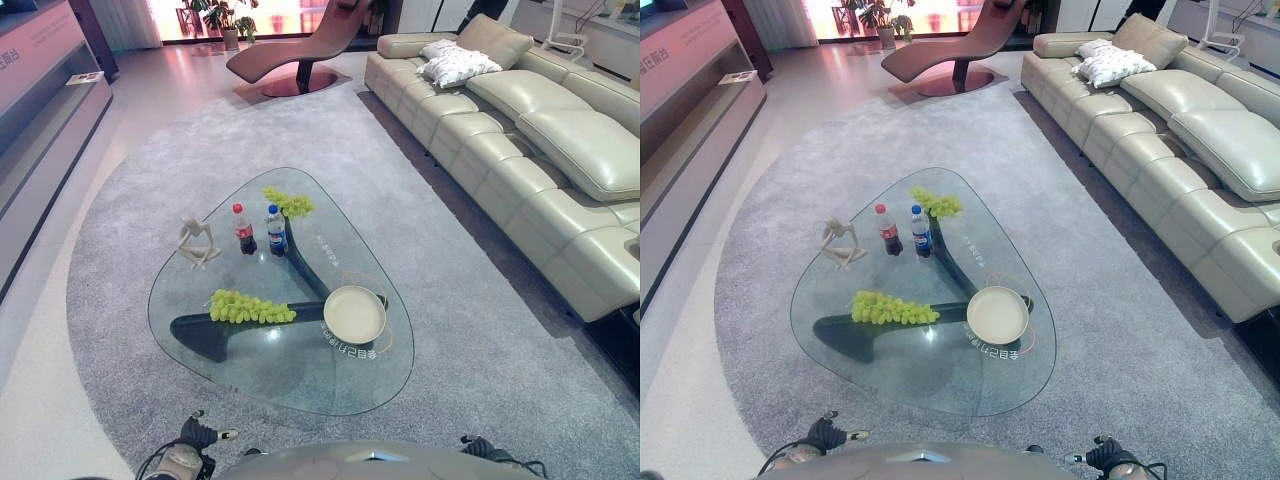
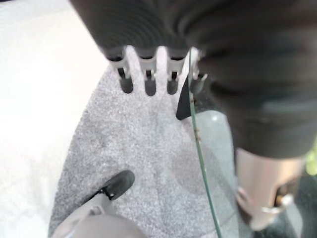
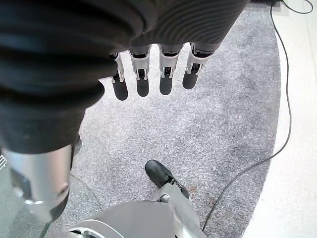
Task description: Pick up fruits into the plate
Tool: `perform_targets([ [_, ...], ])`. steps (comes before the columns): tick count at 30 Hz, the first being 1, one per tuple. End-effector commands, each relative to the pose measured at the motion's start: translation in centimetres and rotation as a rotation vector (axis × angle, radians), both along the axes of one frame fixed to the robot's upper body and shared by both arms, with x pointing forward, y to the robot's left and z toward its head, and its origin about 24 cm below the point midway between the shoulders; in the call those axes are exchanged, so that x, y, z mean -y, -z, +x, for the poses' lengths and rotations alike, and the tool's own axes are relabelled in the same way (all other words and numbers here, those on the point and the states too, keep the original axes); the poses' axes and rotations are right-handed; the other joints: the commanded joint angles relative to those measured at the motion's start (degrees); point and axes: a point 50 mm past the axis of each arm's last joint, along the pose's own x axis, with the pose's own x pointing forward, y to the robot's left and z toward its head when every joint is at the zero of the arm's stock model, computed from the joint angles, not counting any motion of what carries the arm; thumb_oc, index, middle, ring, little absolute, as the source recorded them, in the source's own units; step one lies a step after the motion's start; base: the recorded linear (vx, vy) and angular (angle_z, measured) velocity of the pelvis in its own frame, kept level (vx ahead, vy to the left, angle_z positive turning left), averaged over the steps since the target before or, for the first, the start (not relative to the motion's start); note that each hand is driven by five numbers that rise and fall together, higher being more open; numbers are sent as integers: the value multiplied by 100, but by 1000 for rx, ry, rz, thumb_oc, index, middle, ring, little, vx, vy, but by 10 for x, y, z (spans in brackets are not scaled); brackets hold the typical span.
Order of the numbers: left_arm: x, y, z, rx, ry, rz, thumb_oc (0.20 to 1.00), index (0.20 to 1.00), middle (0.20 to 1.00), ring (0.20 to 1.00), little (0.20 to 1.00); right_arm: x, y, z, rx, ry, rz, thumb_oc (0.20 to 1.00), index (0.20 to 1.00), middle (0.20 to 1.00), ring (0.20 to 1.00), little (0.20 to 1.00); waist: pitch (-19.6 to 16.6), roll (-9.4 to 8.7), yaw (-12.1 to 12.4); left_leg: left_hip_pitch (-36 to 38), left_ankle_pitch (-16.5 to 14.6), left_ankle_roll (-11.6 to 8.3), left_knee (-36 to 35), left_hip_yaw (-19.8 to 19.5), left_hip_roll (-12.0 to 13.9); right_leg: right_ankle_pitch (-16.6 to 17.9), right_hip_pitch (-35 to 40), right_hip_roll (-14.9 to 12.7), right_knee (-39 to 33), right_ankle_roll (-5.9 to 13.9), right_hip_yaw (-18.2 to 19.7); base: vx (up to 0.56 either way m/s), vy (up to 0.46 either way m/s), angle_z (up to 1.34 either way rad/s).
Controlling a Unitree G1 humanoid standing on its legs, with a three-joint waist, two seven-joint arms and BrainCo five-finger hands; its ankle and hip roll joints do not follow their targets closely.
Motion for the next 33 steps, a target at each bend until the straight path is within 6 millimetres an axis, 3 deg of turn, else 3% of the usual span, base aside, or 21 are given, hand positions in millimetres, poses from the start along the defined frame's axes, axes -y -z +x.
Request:
perform_targets([
  [1,-16,-11,23,71,31,98,1000,1000,1000,1000,1000,-4,-3,28,49,21,8,1000,1000,1000,1000,1000,283,-9,8,-7,-465,195,117,-112,-50,-286,136,-74,230,78,-212,0,0,0],
  [5,-26,-18,33,131,-27,117,1000,1000,1000,1000,1000,3,-6,31,53,23,-1,1000,1000,1000,1000,1000,332,23,-25,-28,-454,187,118,-84,-49,-298,110,-68,238,76,-183,0,0,0],
  [11,-50,-51,79,372,-32,206,1000,1000,1000,1000,1000,23,-16,43,90,34,-28,1000,1000,1000,1000,1000,480,161,-123,-185,-391,172,120,-20,-50,-260,-94,-74,238,80,-102,-19,29,-4],
  [14,-63,-87,120,530,76,376,1000,1000,1000,1000,1000,30,-22,54,121,40,-53,1000,1000,1000,1000,1000,620,271,-180,-372,-345,179,112,8,-82,-193,-329,-80,228,82,-25,-105,62,-10],
  [18,-86,-131,149,650,158,595,1000,1000,1000,1000,1000,39,-28,59,155,20,-83,1000,1000,1000,1000,1000,820,344,-267,-526,-308,199,85,12,-155,-121,-504,-72,179,96,76,-79,46,-8],
  [21,-94,-152,160,708,176,669,1000,1000,1000,1000,1000,43,-30,60,174,29,-98,1000,1000,1000,1000,1000,934,349,-301,-624,-292,206,103,3,-182,-105,-611,-72,194,98,117,-78,10,-7],
  [23,-101,-177,175,782,208,757,1000,1000,1000,1000,1000,48,-35,65,203,42,-114,1000,1000,1000,1000,1000,1086,350,-334,-755,-269,209,108,6,-210,-79,-754,-69,202,92,150,-115,17,-4],
  [27,-102,-205,190,860,292,875,1000,1000,1000,1000,1000,52,-40,75,239,50,-121,1000,1000,1000,1000,1000,1263,336,-357,-911,-262,220,151,8,-246,-90,-934,-53,272,70,216,-76,10,-5],
  [30,-103,-242,209,944,369,1027,1000,1000,1000,1000,1000,55,-50,95,315,91,-118,1000,1000,1000,1000,1000,1565,272,-409,-1304,-301,206,509,75,-263,-124,-1292,-44,502,4,326,-160,-5,-5],
  [33,-102,-265,222,989,394,1099,1000,1000,1000,1000,1000,59,-58,107,354,91,-126,1000,1000,1000,1000,1000,1820,212,-464,-1596,-332,183,781,158,-271,-122,-1507,-27,605,-36,385,-133,7,-9],
])
